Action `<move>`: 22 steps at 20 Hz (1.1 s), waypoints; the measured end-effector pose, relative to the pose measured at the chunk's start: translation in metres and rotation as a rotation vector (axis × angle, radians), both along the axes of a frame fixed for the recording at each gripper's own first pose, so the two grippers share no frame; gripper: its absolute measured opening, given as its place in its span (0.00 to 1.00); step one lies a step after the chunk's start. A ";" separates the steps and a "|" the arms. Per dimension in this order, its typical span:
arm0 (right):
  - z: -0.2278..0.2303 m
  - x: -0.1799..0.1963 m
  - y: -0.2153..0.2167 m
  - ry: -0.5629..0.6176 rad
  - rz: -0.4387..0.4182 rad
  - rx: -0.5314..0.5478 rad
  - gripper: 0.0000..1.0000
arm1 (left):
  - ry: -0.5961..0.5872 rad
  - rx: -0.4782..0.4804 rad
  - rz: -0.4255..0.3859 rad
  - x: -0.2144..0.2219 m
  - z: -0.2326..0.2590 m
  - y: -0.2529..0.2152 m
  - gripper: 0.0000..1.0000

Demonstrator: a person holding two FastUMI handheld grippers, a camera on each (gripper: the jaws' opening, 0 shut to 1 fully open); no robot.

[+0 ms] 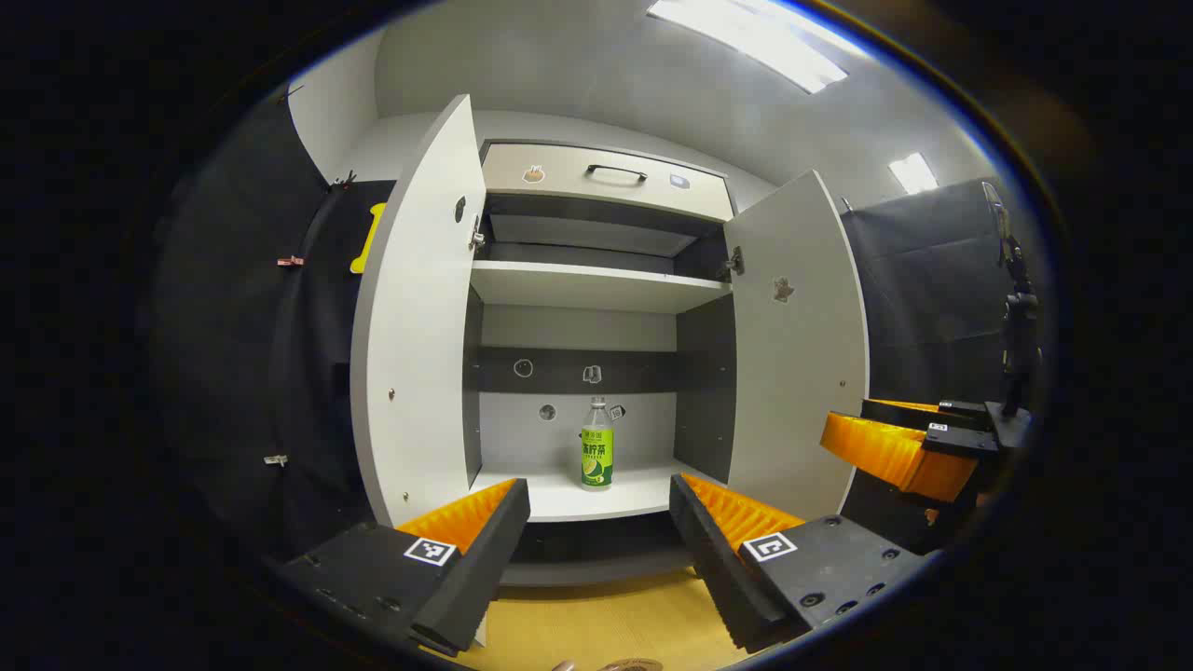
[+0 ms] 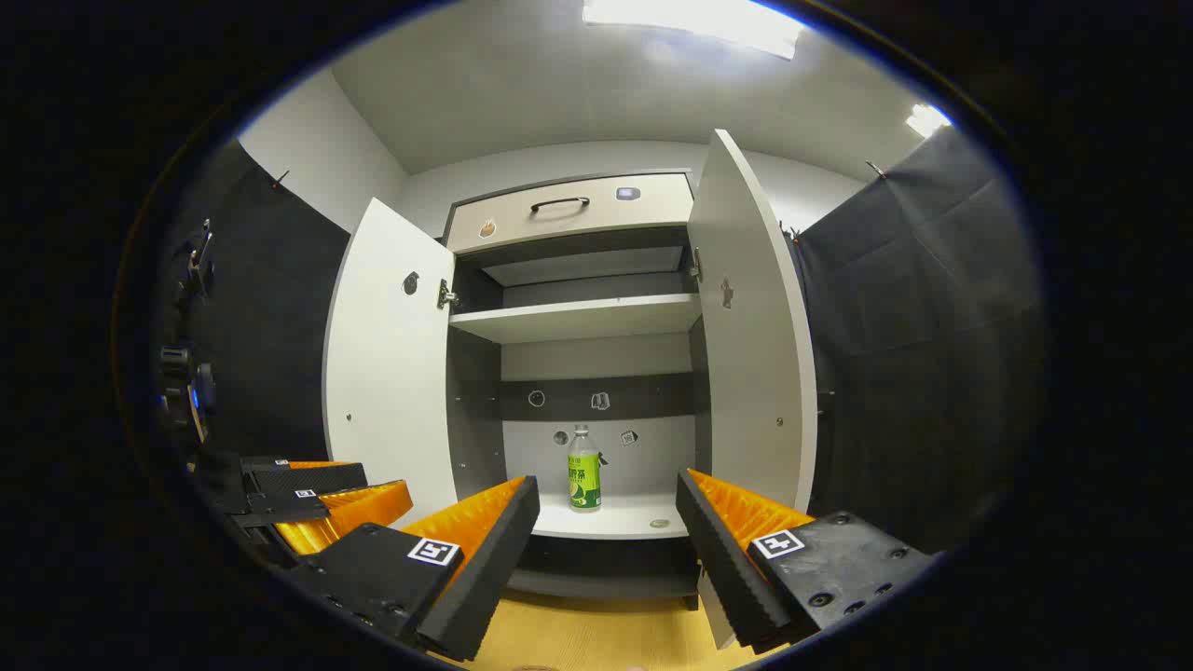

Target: Grasp the bottle in the cabinet with the left hand and place it on the coaster, then close the right door with the right hand and the left door with the left hand.

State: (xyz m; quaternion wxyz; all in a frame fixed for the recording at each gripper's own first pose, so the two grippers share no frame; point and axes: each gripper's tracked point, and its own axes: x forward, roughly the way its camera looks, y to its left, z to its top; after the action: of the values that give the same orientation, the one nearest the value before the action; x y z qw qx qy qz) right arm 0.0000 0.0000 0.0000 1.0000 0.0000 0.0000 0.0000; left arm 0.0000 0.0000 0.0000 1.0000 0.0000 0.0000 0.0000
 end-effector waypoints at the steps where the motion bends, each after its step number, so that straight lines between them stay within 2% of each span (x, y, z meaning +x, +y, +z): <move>1: -0.001 0.000 -0.002 0.003 -0.006 -0.007 0.98 | -0.002 0.000 0.004 0.000 0.001 0.001 0.96; 12: -0.007 0.005 -0.004 0.023 -0.012 -0.031 0.98 | -0.032 0.029 0.031 0.002 0.011 0.005 0.96; 17: -0.012 0.012 0.000 0.037 0.010 -0.035 0.98 | -0.023 0.011 0.048 0.006 0.009 0.012 0.96; 22: -0.015 0.019 0.001 0.036 -0.004 -0.050 0.98 | -0.023 0.017 0.045 0.011 0.009 0.017 0.96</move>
State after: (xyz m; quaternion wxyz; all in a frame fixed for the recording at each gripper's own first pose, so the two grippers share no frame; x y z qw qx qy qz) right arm 0.0186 0.0007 -0.0149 0.9995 -0.0250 0.0181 -0.0021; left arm 0.0108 0.0166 0.0086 0.9996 0.0087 -0.0116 0.0227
